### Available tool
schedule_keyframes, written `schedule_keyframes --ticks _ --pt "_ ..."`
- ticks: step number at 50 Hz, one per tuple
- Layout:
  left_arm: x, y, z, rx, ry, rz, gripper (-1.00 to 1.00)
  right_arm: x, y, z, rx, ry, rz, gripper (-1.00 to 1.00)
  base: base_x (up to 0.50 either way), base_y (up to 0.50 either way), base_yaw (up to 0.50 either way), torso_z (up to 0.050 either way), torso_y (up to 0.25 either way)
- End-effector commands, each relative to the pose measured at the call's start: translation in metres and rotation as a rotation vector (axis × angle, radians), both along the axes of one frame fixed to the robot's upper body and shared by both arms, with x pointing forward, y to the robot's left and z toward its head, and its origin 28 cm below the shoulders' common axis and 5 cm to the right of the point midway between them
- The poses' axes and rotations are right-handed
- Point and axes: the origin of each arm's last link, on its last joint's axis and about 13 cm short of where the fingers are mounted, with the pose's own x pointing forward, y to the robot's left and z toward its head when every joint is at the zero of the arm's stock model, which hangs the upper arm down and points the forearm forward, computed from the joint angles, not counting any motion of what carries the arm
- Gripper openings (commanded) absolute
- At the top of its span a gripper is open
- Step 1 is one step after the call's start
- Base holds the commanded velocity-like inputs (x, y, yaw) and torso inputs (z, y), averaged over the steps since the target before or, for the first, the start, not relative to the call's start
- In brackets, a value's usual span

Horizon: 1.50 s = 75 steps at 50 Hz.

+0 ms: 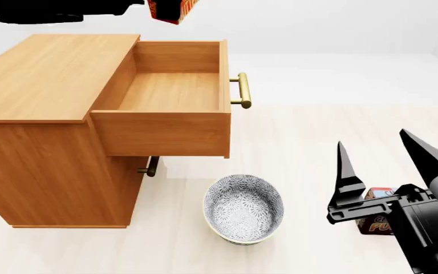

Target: Put the butter at the back in the top drawer of the cabinet and close it.

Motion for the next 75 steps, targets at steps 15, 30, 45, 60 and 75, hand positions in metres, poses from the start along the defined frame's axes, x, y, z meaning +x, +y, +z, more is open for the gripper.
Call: schedule_keyframes --ticks 15,30,45,60,75 --pt "0.052 -0.013 0.005 0.091 0.128 0.153 -1.00 -0.002 0.000 -0.002 0.018 -0.008 -0.003 1.00 0.00 0.00 0.00 0.001 0.001" --pt "0.064 -0.015 -0.024 0.072 0.189 0.147 -1.00 -0.003 -0.001 -0.003 0.021 -0.009 -0.003 1.00 0.00 0.00 0.00 0.000 0.001" --pt "0.070 -0.018 -0.046 0.070 0.233 0.128 -1.00 -0.002 -0.002 -0.003 0.021 -0.013 -0.010 1.00 0.00 0.00 0.00 0.001 0.001" --pt "0.075 -0.021 -0.064 0.074 0.263 0.129 -1.00 0.000 -0.003 -0.002 0.014 -0.021 -0.011 1.00 0.00 0.00 0.00 0.001 0.001" --pt "0.075 -0.024 -0.074 0.073 0.301 0.112 -1.00 0.001 -0.004 -0.004 0.018 -0.013 -0.015 1.00 0.00 0.00 0.00 0.000 0.001"
